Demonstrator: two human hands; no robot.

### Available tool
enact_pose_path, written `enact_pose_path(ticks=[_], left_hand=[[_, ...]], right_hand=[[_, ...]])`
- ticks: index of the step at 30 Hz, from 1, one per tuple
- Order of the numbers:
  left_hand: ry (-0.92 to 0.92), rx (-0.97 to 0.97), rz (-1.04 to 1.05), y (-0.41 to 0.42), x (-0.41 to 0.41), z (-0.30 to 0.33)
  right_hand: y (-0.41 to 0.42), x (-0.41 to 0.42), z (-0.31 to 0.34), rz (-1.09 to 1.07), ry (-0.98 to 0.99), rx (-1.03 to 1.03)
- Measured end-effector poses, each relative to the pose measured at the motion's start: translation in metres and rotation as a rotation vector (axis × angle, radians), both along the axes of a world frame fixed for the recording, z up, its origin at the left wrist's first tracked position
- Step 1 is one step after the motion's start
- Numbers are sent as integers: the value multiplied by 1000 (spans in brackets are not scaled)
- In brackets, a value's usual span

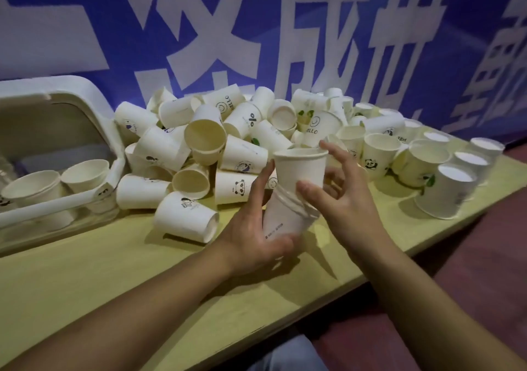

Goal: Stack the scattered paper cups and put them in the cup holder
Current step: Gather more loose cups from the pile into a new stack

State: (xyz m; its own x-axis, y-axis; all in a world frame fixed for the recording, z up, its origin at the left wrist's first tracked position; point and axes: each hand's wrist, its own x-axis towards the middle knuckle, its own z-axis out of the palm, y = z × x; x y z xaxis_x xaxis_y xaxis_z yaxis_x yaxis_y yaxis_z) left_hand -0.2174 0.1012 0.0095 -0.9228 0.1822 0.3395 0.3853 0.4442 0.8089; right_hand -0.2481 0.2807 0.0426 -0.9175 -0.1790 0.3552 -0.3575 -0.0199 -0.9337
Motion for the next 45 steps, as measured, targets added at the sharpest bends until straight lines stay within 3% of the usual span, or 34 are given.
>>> enact_pose_path(ticks=[6, 13, 23, 27, 37, 41, 45], left_hand=[[148, 228, 87, 18, -21, -8], [150, 260, 128, -13, -26, -17], [89, 314, 131, -15, -30, -19], [78, 328, 125, -16, -32, -20], [69, 305, 90, -17, -30, -21], [69, 279, 78, -16, -29, -22], [70, 250, 72, -16, -30, -23]], right_hand=[[1, 0, -23, -77, -80, 56], [-18, -50, -21, -314, -433, -342], [-50, -99, -17, -570, -409, -291], [-52, -102, -22, -677, -351, -105], [-46, -97, -20, -595, -379, -184], [-20, -73, -13, -467, -329, -21], [22, -49, -3, -295, -250, 361]])
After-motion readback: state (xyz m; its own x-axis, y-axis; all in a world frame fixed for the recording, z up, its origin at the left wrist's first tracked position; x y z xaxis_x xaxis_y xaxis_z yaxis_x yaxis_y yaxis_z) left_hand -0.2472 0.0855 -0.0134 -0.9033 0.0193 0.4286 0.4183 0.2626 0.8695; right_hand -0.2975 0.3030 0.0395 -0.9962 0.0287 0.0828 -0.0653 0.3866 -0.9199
